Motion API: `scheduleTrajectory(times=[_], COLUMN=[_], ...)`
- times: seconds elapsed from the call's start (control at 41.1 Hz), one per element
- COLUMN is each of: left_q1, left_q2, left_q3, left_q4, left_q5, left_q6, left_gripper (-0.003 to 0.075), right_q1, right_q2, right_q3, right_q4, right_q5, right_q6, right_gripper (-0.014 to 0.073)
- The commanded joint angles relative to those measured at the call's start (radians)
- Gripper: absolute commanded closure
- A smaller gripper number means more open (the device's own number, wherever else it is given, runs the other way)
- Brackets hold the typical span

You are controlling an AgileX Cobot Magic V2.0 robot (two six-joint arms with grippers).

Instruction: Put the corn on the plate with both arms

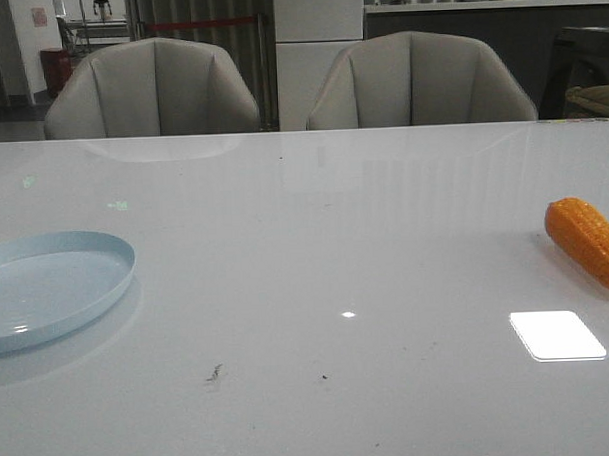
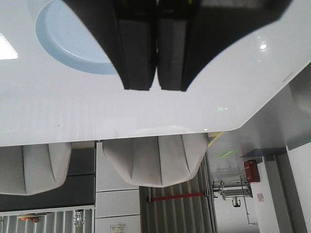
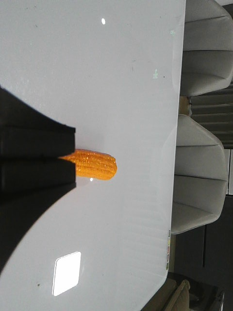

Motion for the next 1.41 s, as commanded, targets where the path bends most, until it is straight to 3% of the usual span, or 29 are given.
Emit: scheduleTrajectory(times=[0.0, 0.56, 0.803, 0.925, 1.046, 1.144, 1.387], left_q1=[-0.002, -0.002, -0.002, -0.002, -0.002, -0.002, -0.002], left_q2=[-0.014, -0.014, -0.014, -0.014, -0.014, -0.014, -0.001], left_q3=[0.036, 0.036, 0.036, 0.021, -0.034, -0.101, -0.268], left_q4=[-0.011, -0.011, -0.011, -0.013, -0.013, -0.009, 0.006], left_q5=[-0.093, -0.094, -0.168, -0.251, -0.239, -0.222, -0.163], left_q6=[-0.001, -0.001, -0.001, -0.001, -0.001, -0.001, -0.001], left_gripper=[0.0624, 0.0624, 0.0624, 0.0624, 0.0624, 0.0624, 0.0624], right_q1=[-0.001, -0.001, -0.001, -0.001, -0.001, -0.001, -0.001], right_q2=[-0.023, -0.023, -0.023, -0.023, -0.023, -0.023, 0.058], right_q3=[-0.023, -0.023, -0.023, -0.023, -0.031, -0.089, -0.38], right_q4=[-0.006, -0.006, -0.006, -0.006, -0.006, -0.006, -0.006], right_q5=[-0.086, -0.086, -0.088, -0.141, -0.269, -0.269, -0.072], right_q6=[0.0, 0.0, 0.0, 0.0, 0.009, 0.017, 0.017], right_gripper=[0.0538, 0.0538, 0.0538, 0.0538, 0.0538, 0.0538, 0.0538])
